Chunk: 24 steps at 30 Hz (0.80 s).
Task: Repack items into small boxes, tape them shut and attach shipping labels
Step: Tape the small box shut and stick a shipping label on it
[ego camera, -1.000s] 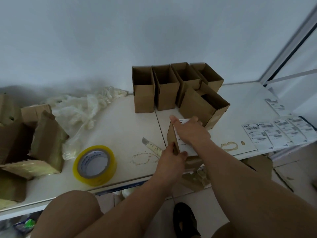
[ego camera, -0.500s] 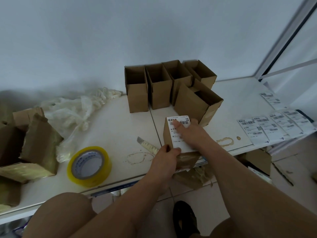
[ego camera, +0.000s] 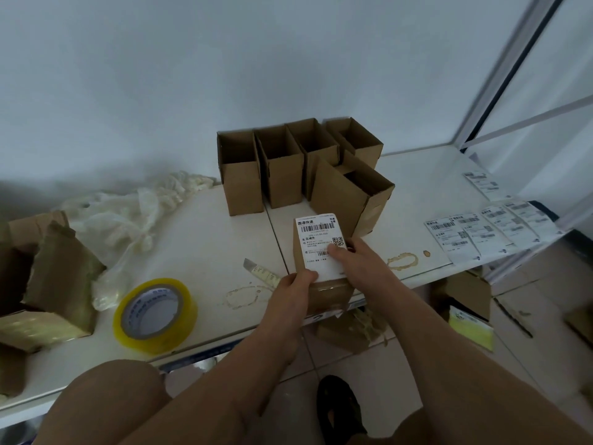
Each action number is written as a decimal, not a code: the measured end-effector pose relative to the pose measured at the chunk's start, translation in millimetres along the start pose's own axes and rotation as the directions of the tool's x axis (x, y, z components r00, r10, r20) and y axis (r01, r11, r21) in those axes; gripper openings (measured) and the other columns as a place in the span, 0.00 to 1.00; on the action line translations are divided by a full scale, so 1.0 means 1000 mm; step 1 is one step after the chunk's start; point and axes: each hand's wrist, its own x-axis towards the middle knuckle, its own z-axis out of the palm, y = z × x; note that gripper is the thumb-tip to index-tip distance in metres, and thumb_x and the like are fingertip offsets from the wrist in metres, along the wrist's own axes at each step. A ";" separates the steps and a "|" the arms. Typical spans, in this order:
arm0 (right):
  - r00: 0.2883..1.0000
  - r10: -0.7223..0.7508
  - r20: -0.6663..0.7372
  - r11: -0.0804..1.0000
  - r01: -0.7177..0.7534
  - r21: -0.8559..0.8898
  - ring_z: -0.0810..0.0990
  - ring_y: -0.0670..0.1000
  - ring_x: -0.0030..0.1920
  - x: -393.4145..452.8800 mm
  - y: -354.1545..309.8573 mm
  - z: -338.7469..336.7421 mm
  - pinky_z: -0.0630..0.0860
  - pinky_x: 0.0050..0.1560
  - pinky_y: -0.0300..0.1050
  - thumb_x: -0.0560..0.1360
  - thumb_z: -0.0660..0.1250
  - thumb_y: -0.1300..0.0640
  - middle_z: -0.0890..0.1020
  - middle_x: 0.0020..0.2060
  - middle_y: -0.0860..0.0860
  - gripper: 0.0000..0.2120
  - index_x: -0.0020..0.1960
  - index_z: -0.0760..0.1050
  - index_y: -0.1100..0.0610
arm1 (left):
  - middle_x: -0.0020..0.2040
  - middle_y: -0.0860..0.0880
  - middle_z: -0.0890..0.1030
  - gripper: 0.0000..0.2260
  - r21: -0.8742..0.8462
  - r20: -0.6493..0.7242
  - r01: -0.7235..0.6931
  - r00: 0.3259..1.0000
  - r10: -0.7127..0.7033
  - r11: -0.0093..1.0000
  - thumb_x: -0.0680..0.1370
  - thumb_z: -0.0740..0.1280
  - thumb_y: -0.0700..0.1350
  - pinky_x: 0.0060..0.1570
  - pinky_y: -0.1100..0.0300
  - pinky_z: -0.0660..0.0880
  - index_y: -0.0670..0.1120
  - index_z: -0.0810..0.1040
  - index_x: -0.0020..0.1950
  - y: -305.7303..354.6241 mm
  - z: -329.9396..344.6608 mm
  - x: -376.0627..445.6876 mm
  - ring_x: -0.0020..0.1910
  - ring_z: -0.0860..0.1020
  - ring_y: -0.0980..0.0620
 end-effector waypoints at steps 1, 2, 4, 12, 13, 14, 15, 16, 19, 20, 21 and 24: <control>1.000 -0.007 0.000 1.000 0.007 0.019 0.80 0.51 0.55 -0.003 0.000 -0.001 0.79 0.50 0.45 0.80 0.61 0.44 0.79 0.61 0.50 0.20 0.70 0.68 0.50 | 0.56 0.47 0.80 0.15 0.004 -0.002 -0.018 1.000 0.018 1.000 0.78 0.66 0.54 0.47 0.55 0.78 0.52 0.75 0.63 -0.001 0.002 -0.003 0.54 0.79 0.47; 1.000 -0.014 -0.003 0.999 0.015 0.036 0.80 0.50 0.55 -0.006 0.000 -0.001 0.79 0.47 0.43 0.81 0.61 0.44 0.79 0.60 0.49 0.19 0.69 0.68 0.49 | 0.56 0.47 0.79 0.15 0.006 -0.002 -0.035 0.999 0.035 0.999 0.78 0.66 0.54 0.46 0.56 0.77 0.52 0.74 0.64 -0.002 0.003 -0.006 0.54 0.78 0.48; 0.999 -0.030 -0.010 0.997 0.031 0.064 0.80 0.49 0.53 -0.014 0.002 -0.004 0.77 0.42 0.40 0.81 0.60 0.43 0.80 0.60 0.48 0.18 0.68 0.69 0.48 | 0.56 0.49 0.79 0.16 -0.009 0.004 -0.064 0.998 0.064 0.998 0.78 0.66 0.55 0.47 0.55 0.78 0.53 0.73 0.64 -0.008 0.007 -0.010 0.55 0.78 0.49; 1.000 0.009 -0.026 0.973 -0.003 0.230 0.80 0.52 0.57 -0.055 0.017 -0.022 0.80 0.57 0.53 0.78 0.65 0.44 0.79 0.60 0.49 0.23 0.70 0.67 0.51 | 0.57 0.49 0.79 0.17 -0.091 0.000 -0.136 0.991 0.136 0.987 0.75 0.71 0.54 0.54 0.43 0.80 0.55 0.74 0.62 -0.028 0.018 -0.035 0.55 0.81 0.47; 1.000 0.003 -0.030 0.972 0.004 0.237 0.79 0.52 0.58 -0.063 0.021 -0.025 0.80 0.58 0.54 0.78 0.65 0.43 0.79 0.61 0.49 0.24 0.70 0.67 0.50 | 0.57 0.49 0.79 0.17 -0.096 -0.003 -0.139 0.990 0.139 0.986 0.75 0.71 0.54 0.55 0.43 0.80 0.55 0.73 0.62 -0.029 0.020 -0.040 0.54 0.81 0.47; 0.999 -0.006 -0.036 0.970 0.015 0.241 0.78 0.51 0.58 -0.071 0.025 -0.029 0.79 0.59 0.54 0.78 0.64 0.43 0.78 0.61 0.49 0.24 0.71 0.67 0.50 | 0.57 0.49 0.79 0.18 -0.107 -0.003 -0.139 0.990 0.140 0.985 0.75 0.71 0.53 0.55 0.44 0.80 0.55 0.73 0.63 -0.028 0.021 -0.045 0.54 0.81 0.47; 0.999 -0.016 -0.042 0.969 0.026 0.244 0.77 0.50 0.59 -0.080 0.027 -0.032 0.78 0.60 0.53 0.78 0.64 0.43 0.77 0.62 0.48 0.23 0.71 0.67 0.49 | 0.57 0.49 0.80 0.19 -0.125 -0.001 -0.137 0.990 0.138 0.983 0.75 0.71 0.53 0.54 0.44 0.80 0.55 0.73 0.64 -0.029 0.024 -0.049 0.54 0.81 0.46; 0.998 -0.028 -0.050 0.969 0.039 0.244 0.76 0.48 0.58 -0.088 0.030 -0.036 0.77 0.61 0.51 0.79 0.63 0.44 0.76 0.61 0.47 0.22 0.71 0.67 0.49 | 0.57 0.48 0.80 0.19 -0.140 0.007 -0.137 0.990 0.139 0.981 0.75 0.72 0.53 0.54 0.44 0.80 0.55 0.73 0.64 -0.028 0.026 -0.054 0.54 0.81 0.46; 0.995 -0.055 -0.089 0.959 0.077 0.272 0.74 0.43 0.52 -0.111 0.039 -0.047 0.75 0.60 0.49 0.81 0.59 0.44 0.75 0.53 0.42 0.17 0.69 0.69 0.45 | 0.58 0.49 0.80 0.22 -0.091 0.043 -0.144 0.988 0.149 0.985 0.73 0.72 0.57 0.55 0.45 0.80 0.56 0.73 0.65 -0.027 0.036 -0.069 0.56 0.81 0.46; 0.993 -0.055 -0.106 0.949 0.085 0.303 0.74 0.42 0.52 -0.117 0.041 -0.051 0.75 0.61 0.50 0.82 0.58 0.44 0.74 0.50 0.40 0.16 0.68 0.69 0.44 | 0.58 0.50 0.80 0.24 -0.055 0.057 -0.148 0.987 0.151 0.987 0.72 0.72 0.59 0.56 0.45 0.79 0.56 0.73 0.66 -0.026 0.041 -0.074 0.56 0.80 0.47; 0.991 -0.051 -0.127 0.938 0.091 0.335 0.74 0.42 0.51 -0.123 0.042 -0.056 0.76 0.61 0.51 0.82 0.57 0.44 0.74 0.49 0.38 0.15 0.67 0.69 0.43 | 0.59 0.51 0.80 0.27 -0.024 0.074 -0.152 0.985 0.153 0.988 0.69 0.72 0.62 0.57 0.46 0.79 0.57 0.73 0.66 -0.025 0.047 -0.079 0.57 0.80 0.47; 0.980 -0.038 -0.197 0.910 0.116 0.398 0.76 0.43 0.52 -0.134 0.040 -0.072 0.79 0.55 0.48 0.82 0.57 0.45 0.75 0.50 0.40 0.11 0.63 0.70 0.43 | 0.58 0.52 0.81 0.31 0.036 0.113 -0.153 0.982 0.148 0.988 0.65 0.70 0.67 0.57 0.48 0.78 0.58 0.74 0.66 -0.019 0.068 -0.090 0.56 0.80 0.49</control>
